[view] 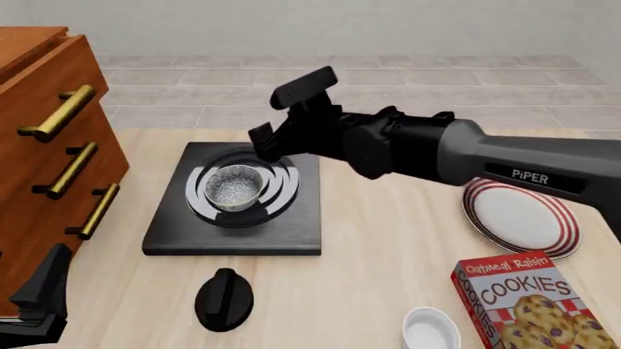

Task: Pick the akita bowl on the stove and place it on the plate.

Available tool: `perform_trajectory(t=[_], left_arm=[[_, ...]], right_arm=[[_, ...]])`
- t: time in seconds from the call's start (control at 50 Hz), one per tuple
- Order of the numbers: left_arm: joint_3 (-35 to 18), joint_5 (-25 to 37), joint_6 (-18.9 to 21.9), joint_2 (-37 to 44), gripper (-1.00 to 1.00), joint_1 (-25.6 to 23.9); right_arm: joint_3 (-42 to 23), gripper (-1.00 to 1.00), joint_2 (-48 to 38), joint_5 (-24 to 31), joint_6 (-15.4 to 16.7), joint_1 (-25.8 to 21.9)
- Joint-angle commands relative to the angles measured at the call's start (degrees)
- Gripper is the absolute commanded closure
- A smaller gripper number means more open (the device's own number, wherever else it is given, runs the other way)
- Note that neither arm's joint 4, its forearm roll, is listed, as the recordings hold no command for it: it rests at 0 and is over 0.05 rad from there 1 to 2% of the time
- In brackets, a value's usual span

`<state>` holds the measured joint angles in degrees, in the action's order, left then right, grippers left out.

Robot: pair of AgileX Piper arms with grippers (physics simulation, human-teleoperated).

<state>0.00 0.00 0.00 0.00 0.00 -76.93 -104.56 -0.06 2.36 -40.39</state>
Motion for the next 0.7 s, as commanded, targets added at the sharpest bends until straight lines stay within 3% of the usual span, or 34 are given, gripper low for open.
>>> perform_trajectory(t=[0.02,0.7], left_arm=[[0.0,0.0,0.0,0.0,-1.00,0.0],[0.0,0.0,0.0,0.0,-1.00,0.0]], right_arm=[[-1.5,-1.00,-3.0,-0.3,-0.3,0.3],[-2.4,-1.00,-8.1,-2.3,-1.6,0.6]])
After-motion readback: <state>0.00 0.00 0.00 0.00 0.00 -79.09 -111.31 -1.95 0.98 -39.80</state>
